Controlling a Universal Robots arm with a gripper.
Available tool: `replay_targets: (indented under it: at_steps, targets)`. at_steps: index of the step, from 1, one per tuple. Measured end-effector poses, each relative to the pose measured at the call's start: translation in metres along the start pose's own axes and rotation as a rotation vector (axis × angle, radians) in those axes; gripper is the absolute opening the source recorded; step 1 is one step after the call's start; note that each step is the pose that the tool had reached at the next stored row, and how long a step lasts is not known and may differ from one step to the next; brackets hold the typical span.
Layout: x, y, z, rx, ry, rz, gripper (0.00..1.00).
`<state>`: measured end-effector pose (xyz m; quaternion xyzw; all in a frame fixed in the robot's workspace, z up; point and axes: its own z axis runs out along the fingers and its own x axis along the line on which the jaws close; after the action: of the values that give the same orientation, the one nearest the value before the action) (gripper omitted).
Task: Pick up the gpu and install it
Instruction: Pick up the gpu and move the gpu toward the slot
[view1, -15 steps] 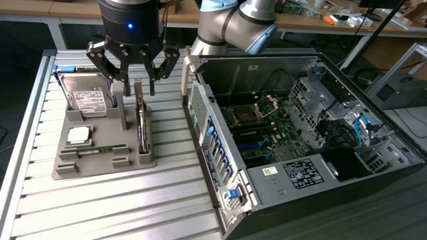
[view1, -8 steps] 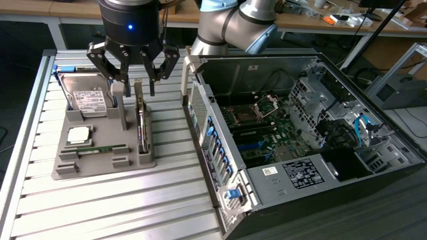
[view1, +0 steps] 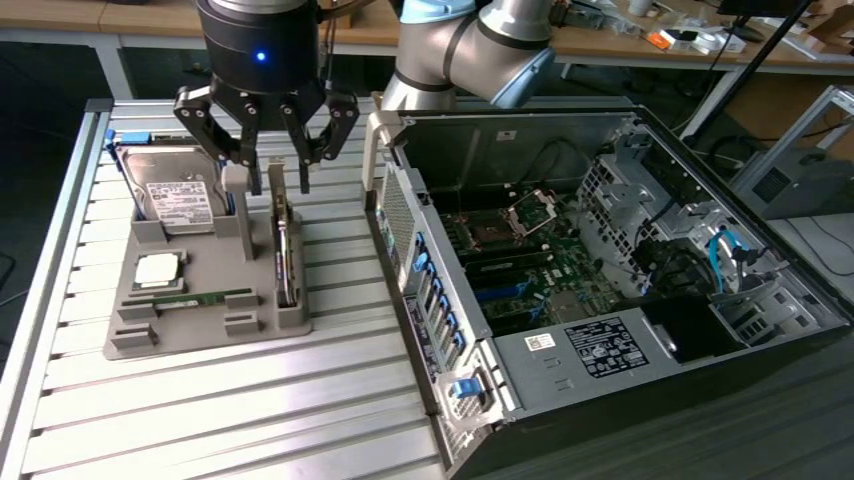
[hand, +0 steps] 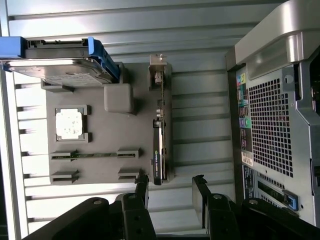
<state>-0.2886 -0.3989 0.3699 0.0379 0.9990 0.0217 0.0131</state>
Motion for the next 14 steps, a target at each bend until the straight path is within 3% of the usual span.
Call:
replay_targets:
  at_steps: [14]
  targets:
    - [0.0001, -0.0001, 0.0032, 0.0000, 0.0000, 0.000, 0.48]
